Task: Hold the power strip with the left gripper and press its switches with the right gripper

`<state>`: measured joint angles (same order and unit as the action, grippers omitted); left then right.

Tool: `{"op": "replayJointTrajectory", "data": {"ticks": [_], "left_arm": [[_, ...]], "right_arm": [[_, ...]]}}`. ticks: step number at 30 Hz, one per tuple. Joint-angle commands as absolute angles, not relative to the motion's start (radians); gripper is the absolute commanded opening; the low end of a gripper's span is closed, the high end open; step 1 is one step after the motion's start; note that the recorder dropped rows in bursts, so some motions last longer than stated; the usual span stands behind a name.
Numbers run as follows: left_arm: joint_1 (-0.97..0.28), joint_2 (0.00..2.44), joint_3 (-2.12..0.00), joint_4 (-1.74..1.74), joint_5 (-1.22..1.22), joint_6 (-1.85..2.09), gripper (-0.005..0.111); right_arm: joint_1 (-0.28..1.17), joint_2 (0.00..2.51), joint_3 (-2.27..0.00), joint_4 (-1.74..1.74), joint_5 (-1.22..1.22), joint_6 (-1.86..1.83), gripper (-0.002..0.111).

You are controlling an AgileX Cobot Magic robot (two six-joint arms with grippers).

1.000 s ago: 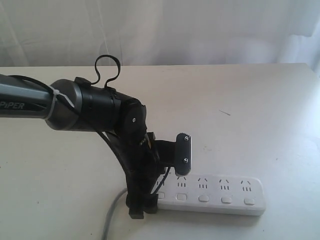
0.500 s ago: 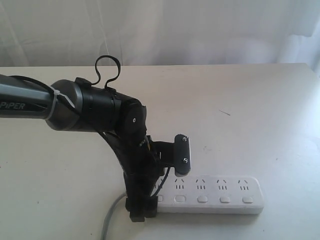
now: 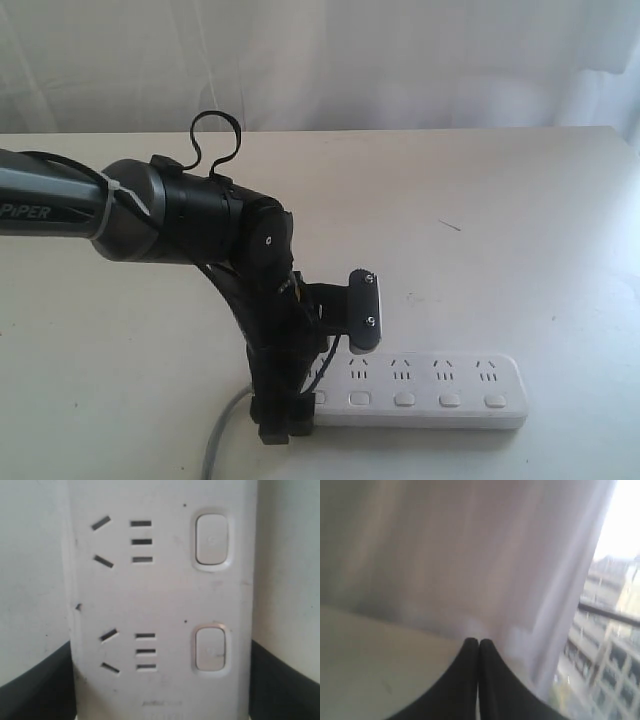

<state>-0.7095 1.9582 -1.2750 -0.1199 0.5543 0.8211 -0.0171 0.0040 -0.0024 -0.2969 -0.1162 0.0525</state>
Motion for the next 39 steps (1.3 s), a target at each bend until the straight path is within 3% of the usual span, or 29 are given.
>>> {"op": "replayJointTrajectory", "data": {"ticks": [1, 6, 10, 14, 23, 29, 36, 39], "left_arm": [[-0.71, 1.978, -1.258, -0.118, 0.629, 0.815, 0.0], [-0.71, 1.978, -1.258, -0.118, 0.646, 0.82, 0.0], [-0.71, 1.978, -1.258, -0.118, 0.651, 0.825, 0.0], [-0.71, 1.978, -1.258, -0.118, 0.651, 0.833, 0.0], [-0.71, 1.98, -1.256, -0.111, 0.655, 0.833, 0.0], [-0.71, 1.98, -1.256, -0.111, 0.655, 0.833, 0.0], [-0.71, 1.98, -1.256, -0.111, 0.664, 0.833, 0.0], [-0.71, 1.98, -1.256, -0.105, 0.671, 0.833, 0.0]], "right_arm": [[-0.02, 0.0, 0.0, -0.311, -0.473, 0.052, 0.0], [-0.02, 0.0, 0.0, -0.307, -0.778, 0.122, 0.0], [-0.02, 0.0, 0.0, -0.306, -0.945, 0.617, 0.0], [-0.02, 0.0, 0.0, -0.307, -0.955, 1.02, 0.0], [-0.02, 0.0, -0.008, -0.338, -0.962, 1.173, 0.0], [-0.02, 0.096, -0.261, -0.961, -0.733, 1.396, 0.0], [-0.02, 0.429, -0.592, -1.72, -0.819, 1.816, 0.0], [-0.018, 0.552, -0.619, -1.744, -0.878, 1.855, 0.0]]}}
